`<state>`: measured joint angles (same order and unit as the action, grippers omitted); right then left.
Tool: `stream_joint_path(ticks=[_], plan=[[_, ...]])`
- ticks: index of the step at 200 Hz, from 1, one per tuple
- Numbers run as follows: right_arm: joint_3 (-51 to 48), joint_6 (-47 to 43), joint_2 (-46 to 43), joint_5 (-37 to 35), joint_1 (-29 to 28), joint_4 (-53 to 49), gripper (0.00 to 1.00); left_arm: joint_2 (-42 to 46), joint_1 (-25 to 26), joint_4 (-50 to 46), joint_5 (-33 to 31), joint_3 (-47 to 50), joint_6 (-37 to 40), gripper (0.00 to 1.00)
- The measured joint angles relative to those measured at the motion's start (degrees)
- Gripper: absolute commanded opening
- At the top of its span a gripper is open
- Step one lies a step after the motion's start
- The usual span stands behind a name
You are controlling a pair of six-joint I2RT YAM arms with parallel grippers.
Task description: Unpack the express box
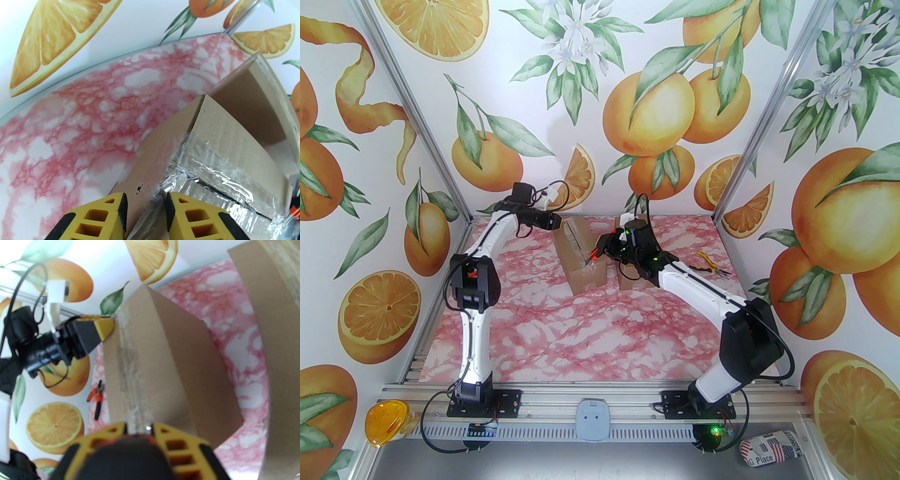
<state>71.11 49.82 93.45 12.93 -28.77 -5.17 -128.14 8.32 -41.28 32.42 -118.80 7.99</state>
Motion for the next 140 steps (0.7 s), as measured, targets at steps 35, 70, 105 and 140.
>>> stream_joint_path(ticks=[35, 70, 105, 140], plan=[[0.0, 0.0, 0.0, 1.3, 0.0, -0.2, 0.00, 7.8, -1.7, 5.6, -0.2, 13.0, -0.5, 0.34], [1.5, -0.5, 1.6, 2.6, 0.3, -0.5, 0.00, 21.1, -4.5, 9.8, -4.3, 30.9, -3.7, 0.34], [3.4, -0.2, 4.4, 3.7, 0.8, 1.0, 0.00, 32.8, -6.6, 9.9, -8.9, 43.6, -8.9, 0.34], [3.3, 0.3, 4.9, 3.6, 1.1, 2.6, 0.00, 40.7, -6.7, 9.9, -11.5, 51.4, -14.2, 0.33]])
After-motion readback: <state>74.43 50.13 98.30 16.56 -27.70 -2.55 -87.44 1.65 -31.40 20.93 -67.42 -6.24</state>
